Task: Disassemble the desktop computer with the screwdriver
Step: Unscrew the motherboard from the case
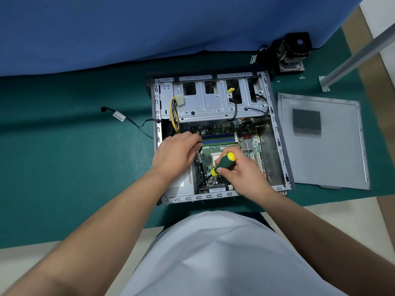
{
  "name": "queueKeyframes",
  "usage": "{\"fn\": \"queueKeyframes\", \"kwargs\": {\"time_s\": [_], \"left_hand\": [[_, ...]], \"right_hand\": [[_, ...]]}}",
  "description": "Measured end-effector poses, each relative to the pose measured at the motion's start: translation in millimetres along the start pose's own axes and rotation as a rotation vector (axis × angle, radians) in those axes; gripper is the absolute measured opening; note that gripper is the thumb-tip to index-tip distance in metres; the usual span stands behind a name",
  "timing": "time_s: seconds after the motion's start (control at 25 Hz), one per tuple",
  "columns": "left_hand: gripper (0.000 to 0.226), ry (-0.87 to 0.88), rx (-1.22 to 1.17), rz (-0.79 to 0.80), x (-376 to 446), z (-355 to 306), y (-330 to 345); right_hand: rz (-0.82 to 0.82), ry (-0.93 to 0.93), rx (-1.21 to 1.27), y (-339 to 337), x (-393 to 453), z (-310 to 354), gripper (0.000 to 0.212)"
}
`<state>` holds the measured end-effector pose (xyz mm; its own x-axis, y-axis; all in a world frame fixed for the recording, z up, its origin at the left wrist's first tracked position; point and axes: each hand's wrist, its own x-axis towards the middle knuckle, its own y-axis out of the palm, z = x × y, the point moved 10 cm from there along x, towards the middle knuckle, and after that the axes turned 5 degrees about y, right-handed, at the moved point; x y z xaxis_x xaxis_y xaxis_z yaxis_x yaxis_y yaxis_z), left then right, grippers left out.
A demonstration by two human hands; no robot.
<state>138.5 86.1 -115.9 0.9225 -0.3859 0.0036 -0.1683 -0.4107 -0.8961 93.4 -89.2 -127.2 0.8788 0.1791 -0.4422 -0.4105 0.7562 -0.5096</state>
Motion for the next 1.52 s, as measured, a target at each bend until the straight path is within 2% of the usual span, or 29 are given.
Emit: {"fn": "queueKeyframes", "kwargs": {"time_s": [0.24,0.44,0.56,0.64,0.72,0.84,0.88,0.96,1.04,1.2,1.32,1.36,1.44,1.52], "left_hand": [[0.025,-0.025,0.011,0.019,0,2,1],[0.024,-0.030,0.002,0.000,0,1,0],[0.025,-0.042,0.013,0.005,1,3,1],[0.026,-0.038,0.018,-0.001,1,3,0],[0.029,-0.018,0.035,-0.017,0,0,-2],[0.029,0.015,0.086,-0.096,-13,-5,-9],[0.031,0.011,0.100,-0.128,-22,-5,-12],[0.037,-0.040,0.127,-0.161,-43,-1,-11],[0.046,-0.109,0.141,-0.172,-64,1,-7],[0.050,-0.140,0.147,-0.191,-76,-1,-4],[0.049,-0.143,0.148,-0.202,-75,1,-5],[0.049,-0.144,0.151,-0.206,-75,1,-5],[0.049,-0.146,0.156,-0.209,-75,0,-6],[0.049,-0.149,0.159,-0.209,-75,0,-6]], "right_hand": [[0.073,-0.093,-0.095,6,-5,15,0.035],[0.275,-0.175,-0.394,23,-9,38,0.037],[0.351,-0.209,-0.553,32,-9,53,0.045],[0.384,-0.252,-0.667,40,-11,62,0.042],[0.295,-0.286,-0.827,37,-10,66,0.024],[0.085,-0.408,-1.071,24,-6,75,0.053],[0.084,-0.494,-1.070,27,-8,79,0.048],[0.232,-0.624,-0.981,35,-16,84,0.030],[0.333,-0.643,-0.961,37,-19,81,0.035],[0.070,-0.592,-1.066,24,-11,85,0.049],[0.258,-0.726,-1.026,38,-17,88,0.036],[0.300,-0.748,-1.016,39,-19,88,0.040],[0.260,-0.668,-1.010,31,-13,86,0.051],[0.179,-0.635,-1.030,29,-13,87,0.053]]}}
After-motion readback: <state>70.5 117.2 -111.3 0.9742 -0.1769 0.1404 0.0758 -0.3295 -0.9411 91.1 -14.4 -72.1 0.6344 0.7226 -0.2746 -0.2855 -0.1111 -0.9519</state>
